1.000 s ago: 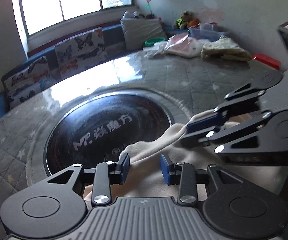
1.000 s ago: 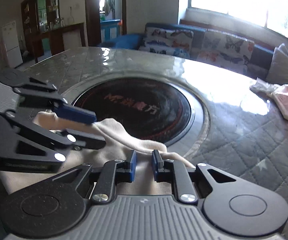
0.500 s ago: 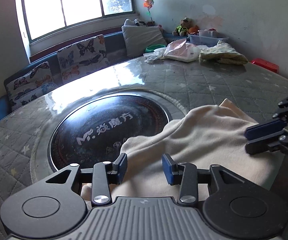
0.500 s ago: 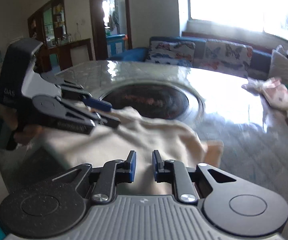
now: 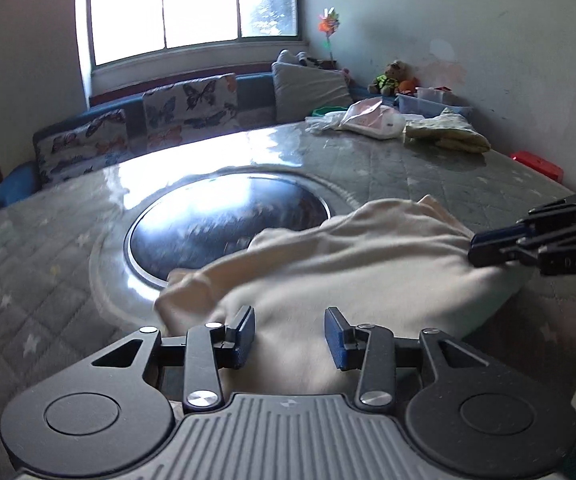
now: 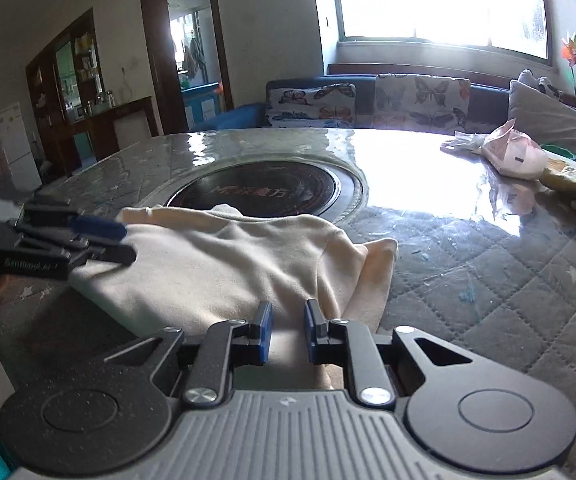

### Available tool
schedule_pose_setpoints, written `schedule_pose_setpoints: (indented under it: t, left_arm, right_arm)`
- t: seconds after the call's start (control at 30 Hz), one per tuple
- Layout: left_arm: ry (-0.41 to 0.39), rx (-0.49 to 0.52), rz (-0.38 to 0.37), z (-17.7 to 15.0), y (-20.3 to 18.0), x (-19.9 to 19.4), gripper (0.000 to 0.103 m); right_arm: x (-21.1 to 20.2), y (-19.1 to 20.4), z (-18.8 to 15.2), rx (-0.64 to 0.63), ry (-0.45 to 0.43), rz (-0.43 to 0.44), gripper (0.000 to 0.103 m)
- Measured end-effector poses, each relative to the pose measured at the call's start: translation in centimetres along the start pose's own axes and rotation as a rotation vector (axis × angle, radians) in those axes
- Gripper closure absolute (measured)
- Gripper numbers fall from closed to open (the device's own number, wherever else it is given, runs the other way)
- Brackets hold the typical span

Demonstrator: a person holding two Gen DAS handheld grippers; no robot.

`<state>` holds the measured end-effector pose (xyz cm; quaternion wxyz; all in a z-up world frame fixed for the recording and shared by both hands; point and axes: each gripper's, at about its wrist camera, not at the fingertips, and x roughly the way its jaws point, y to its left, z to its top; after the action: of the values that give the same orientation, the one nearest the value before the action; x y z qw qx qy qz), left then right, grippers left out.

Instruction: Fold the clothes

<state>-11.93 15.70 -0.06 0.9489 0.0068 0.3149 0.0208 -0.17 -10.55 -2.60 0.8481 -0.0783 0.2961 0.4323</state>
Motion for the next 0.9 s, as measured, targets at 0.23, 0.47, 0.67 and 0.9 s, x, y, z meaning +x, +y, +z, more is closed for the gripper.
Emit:
schedule_pose_setpoints:
  t: [0.23,0.47,0.67,0.9]
  left_arm:
    - [-0.025,-0.083,-0.007,-1.2,1.7,-1.4,0.061]
    - [-0.044,-0.245,0.054,-0.3,5.8,-1.9,0.063]
    - [0.009,-0.373,-0.021,-0.8,8.3,0.0,0.079]
    - [-0.035,-0.277,0.029,-0.1,7.6,-0.4,0.096]
  right_arm:
    - [0.3,0.1,-0.2,-0.016,0.006,-0.009,0.087]
    - [0.4,0.2,-0.3,-0.012,0.006,-0.015,0.085]
    - [0.5,0.3,-0.4,-0.01,0.004,-0.017,0.084]
    - [0.5,0.6,-0.4,-0.028,0.008,-0.024,0.084]
